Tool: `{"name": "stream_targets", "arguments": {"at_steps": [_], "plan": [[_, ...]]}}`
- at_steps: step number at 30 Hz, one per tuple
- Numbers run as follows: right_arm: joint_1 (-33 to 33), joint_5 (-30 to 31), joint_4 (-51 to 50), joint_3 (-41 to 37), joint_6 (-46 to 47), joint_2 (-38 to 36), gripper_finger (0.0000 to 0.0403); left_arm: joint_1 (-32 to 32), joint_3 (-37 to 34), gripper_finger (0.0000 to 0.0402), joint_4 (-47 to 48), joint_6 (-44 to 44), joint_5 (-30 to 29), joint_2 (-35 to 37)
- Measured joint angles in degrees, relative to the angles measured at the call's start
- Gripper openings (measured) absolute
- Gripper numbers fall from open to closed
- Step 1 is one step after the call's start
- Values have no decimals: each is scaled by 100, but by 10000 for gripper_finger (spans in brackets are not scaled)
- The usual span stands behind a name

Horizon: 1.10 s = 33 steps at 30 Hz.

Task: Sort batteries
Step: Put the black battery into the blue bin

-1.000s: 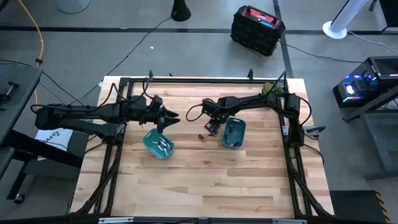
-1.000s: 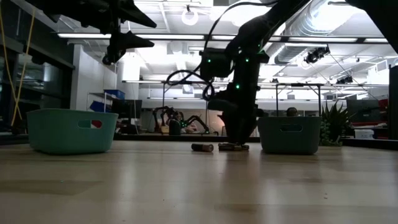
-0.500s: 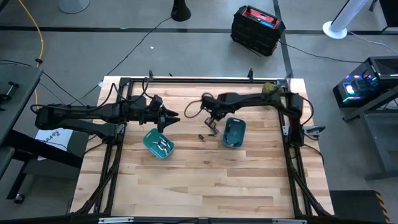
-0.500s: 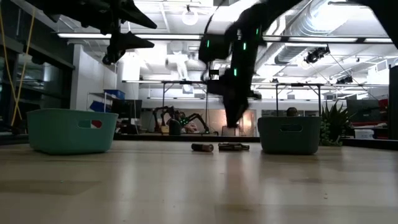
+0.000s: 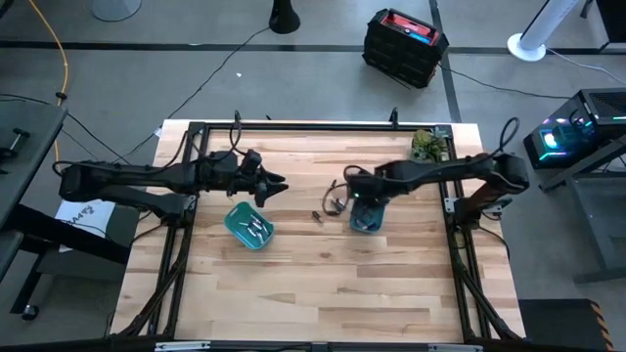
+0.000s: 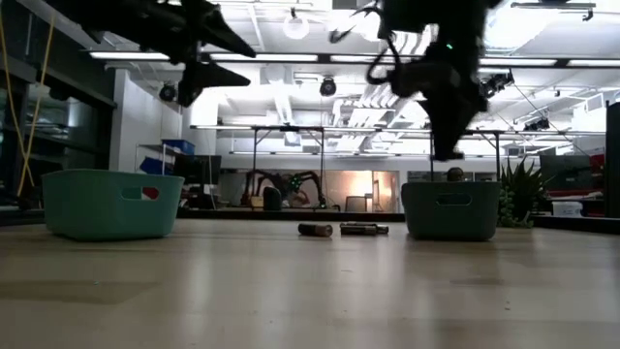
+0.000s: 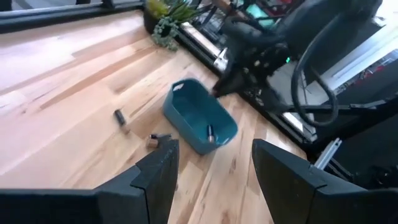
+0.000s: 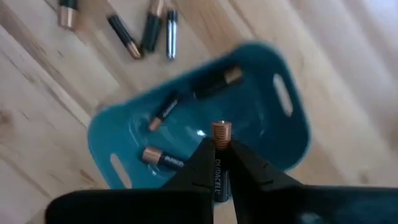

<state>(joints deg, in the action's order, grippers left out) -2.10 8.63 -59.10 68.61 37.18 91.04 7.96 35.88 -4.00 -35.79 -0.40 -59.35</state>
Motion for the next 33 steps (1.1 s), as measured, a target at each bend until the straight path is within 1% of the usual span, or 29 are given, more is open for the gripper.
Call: {"name": "stream_targets", "arguments": {"at_steps": [3, 6, 11, 15, 17, 20, 24, 27, 33], "plan": [[80, -43, 360, -492, 555, -143, 33, 24, 0, 197, -606, 55, 24, -376], [83, -58, 777, -659, 917, -227, 61, 92, 0, 197, -1186, 95, 186, -738], [36, 70, 1239, -507, 748, -218, 123, 238, 0, 197, -1664, 8, 230, -1196], [-130, 144, 1162, -282, 523, -221, 161, 336, 175, 197, -1630, 9, 226, -1585], [-206, 154, 1103, -123, 434, -234, 170, 361, 470, 197, -1479, 144, 226, -1879], [-253, 213, 921, 149, 287, -362, 173, 370, 1171, 197, -742, 624, 150, -2467], [-231, 686, 547, 641, 240, -686, 172, 370, 2169, 197, 249, 1075, -70, -3395], [-209, 1048, 256, 944, 320, -981, 172, 420, 2756, 197, 621, 1079, -349, -4055], [-78, 1654, -190, 1250, 745, -1604, 172, 522, 3538, 197, 935, 942, -529, -5140]]}}
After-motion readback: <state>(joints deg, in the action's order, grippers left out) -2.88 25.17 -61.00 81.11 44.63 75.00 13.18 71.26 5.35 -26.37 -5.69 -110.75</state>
